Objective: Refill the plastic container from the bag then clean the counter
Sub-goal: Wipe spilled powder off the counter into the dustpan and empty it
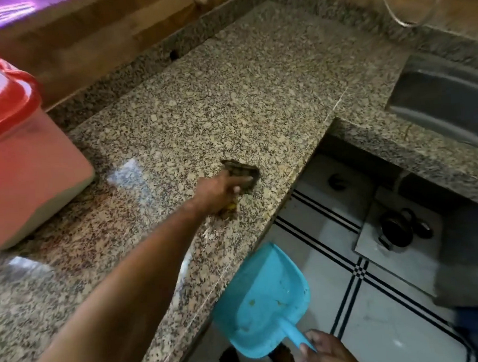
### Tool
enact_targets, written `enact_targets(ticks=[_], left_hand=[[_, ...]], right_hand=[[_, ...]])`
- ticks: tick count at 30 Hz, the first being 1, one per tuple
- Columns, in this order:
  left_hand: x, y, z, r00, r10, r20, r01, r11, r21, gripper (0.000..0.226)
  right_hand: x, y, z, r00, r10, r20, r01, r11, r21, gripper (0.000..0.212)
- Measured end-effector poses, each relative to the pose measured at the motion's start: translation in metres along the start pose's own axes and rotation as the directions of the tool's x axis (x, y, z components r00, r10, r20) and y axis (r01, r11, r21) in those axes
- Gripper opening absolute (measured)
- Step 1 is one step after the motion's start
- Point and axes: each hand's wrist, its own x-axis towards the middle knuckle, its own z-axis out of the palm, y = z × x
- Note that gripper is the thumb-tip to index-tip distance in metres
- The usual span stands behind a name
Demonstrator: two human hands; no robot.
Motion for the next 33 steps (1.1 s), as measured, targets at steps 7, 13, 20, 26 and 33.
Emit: enact_targets(ticks=[7,13,20,26,33], left_hand=[[-0.07,0.029,0.02,0.991,0.119,0.067,-0.124,0.989,0.081,0.041],[-0.159,0.006,0.018,0.995,0.078,0.07,-0.078,0.997,0.009,0.05],[-0.108,-0.028,-0.025,0.955,-0.213,-0.208,0.197,0.976,-0.095,0.039],[-0.097,-0.009,0.014,0.989,-0.145,-0.011,0.142,0.98,-0.141,0.036],[-0.183,0.023,0.033,0.994,-0.107,0.007,0.108,0.989,-0.102,0.036]], right_hand=[[-0.017,0.001,0.014,0.999,0.005,-0.053,-0.006,1.0,-0.006,0.026],[-0.024,-0.004,0.032,0.999,-0.036,-0.025,0.034,0.994,-0.106,0.026],[-0.028,-0.006,0.025,0.996,-0.077,0.049,0.082,0.991,-0.11,0.039],[-0.027,0.009,0.013,0.987,-0.136,0.085,0.144,0.985,-0.098,0.04],[-0.047,0.005,0.005,0.981,-0.102,0.167,0.127,0.981,-0.147,0.029]])
